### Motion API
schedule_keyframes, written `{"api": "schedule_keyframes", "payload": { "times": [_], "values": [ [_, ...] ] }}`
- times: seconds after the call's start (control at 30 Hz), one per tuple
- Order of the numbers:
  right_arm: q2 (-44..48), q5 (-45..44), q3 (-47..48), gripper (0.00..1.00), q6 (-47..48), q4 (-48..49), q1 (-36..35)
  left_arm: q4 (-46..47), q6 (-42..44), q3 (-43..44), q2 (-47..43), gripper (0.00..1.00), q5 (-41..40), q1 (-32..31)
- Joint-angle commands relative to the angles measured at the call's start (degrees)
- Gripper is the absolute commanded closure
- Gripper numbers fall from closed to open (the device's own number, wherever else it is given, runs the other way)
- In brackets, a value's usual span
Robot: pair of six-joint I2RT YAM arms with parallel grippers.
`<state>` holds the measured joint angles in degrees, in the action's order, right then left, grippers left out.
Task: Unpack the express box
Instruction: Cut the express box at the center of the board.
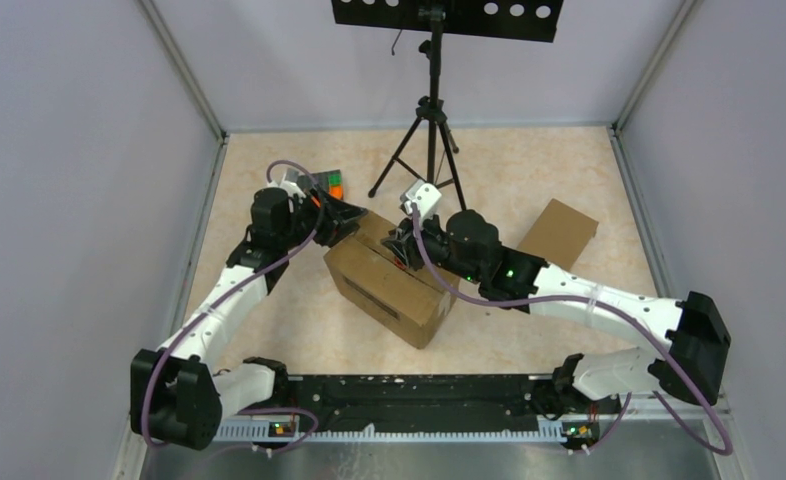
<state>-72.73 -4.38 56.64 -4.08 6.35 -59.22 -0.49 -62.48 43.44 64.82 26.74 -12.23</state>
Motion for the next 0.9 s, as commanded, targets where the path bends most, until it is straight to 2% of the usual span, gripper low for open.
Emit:
{"api": "schedule_keyframes", "payload": {
  "times": [0.0,0.2,0.43,0.6,0.73,0.87],
  "values": [
    [2.7,-1.6,1.0,1.00,-1.2,-3.3,-0.9,-5.2,2.2,-1.5,0.3,0.44,-7.1,0.3],
    [2.0,-2.6,-0.4,1.00,2.0,4.3,-0.8,-7.6,6.1,3.9,1.8,0.43,-9.4,0.4],
    [-4.6,-1.5,4.1,1.00,3.8,12.5,0.6,-7.5,11.7,14.4,6.3,0.41,-8.5,0.6],
    [-7.0,-2.8,5.0,1.00,4.6,16.2,0.9,-8.6,12.7,21.8,9.2,0.40,-2.7,0.8],
    [-7.0,-3.0,4.4,1.00,5.1,17.4,0.9,-6.1,6.9,18.8,9.4,0.39,4.1,0.4],
    [-6.0,-3.3,3.4,1.00,4.5,17.2,0.9,0.0,1.5,11.2,7.5,0.38,5.7,-0.6]
  ]
}}
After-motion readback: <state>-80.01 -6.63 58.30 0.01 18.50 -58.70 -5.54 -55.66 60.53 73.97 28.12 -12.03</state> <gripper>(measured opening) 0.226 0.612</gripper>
